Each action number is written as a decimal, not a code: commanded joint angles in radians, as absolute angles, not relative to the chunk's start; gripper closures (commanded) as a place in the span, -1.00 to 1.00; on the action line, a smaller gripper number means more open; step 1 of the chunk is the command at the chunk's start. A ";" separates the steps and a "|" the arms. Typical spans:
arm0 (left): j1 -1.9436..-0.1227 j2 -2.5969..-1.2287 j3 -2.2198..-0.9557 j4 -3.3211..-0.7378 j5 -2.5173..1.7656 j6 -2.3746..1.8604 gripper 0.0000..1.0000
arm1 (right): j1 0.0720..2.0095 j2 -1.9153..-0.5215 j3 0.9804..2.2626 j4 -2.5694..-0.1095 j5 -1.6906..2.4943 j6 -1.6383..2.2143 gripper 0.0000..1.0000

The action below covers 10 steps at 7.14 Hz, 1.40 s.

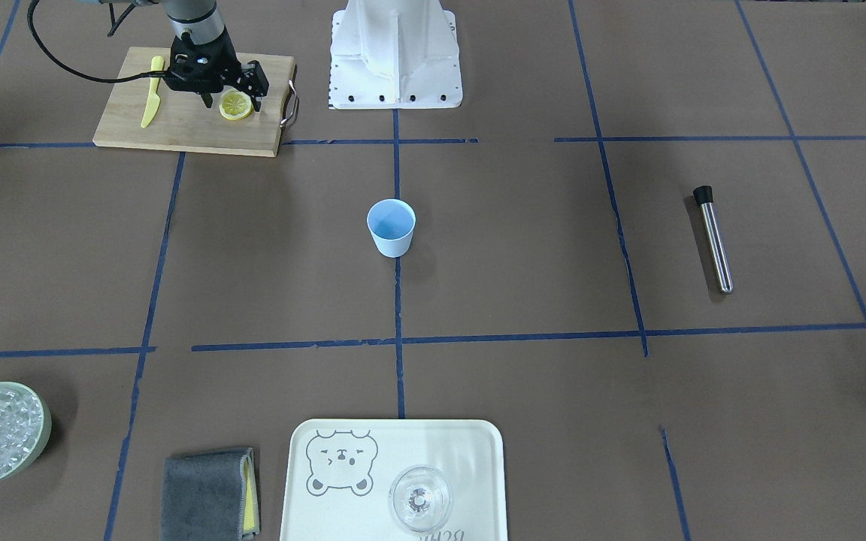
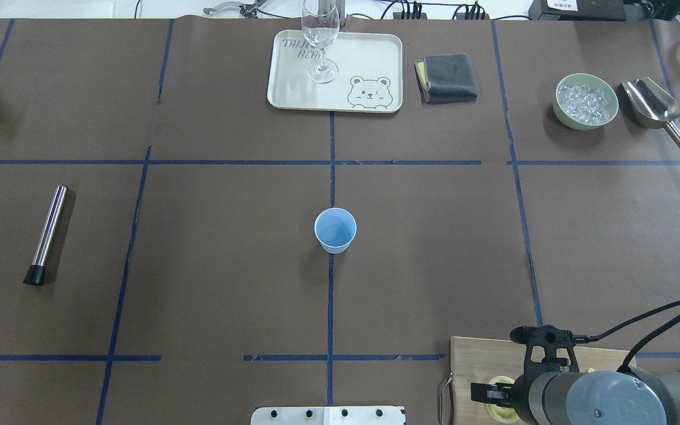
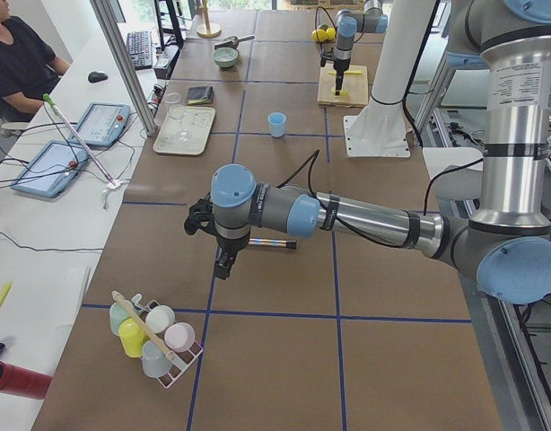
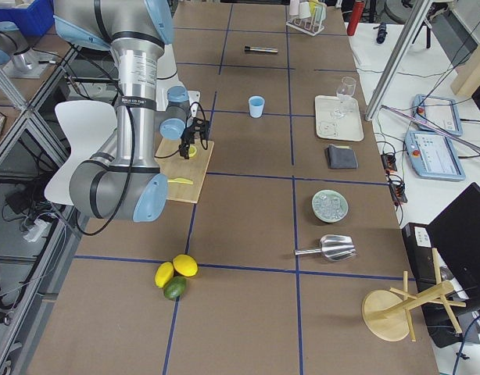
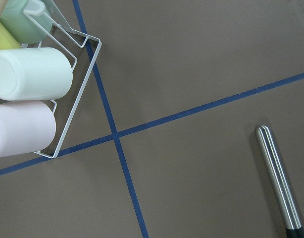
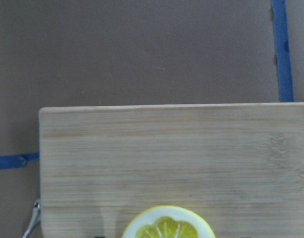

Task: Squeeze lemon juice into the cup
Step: 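Close the right gripper on the lemon slice and lift it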

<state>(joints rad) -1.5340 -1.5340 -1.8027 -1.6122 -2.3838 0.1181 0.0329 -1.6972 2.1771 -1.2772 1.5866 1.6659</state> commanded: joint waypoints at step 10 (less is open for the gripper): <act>-1.536 -1.531 -1.805 -1.611 -2.408 0.118 -1.00 | 0.075 -1.701 2.201 -1.276 1.589 1.666 -0.26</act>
<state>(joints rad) -1.5355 -1.5310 -1.8055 -1.6119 -2.3915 0.1181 0.0679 -1.7002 2.1980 -1.2763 1.5885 1.6659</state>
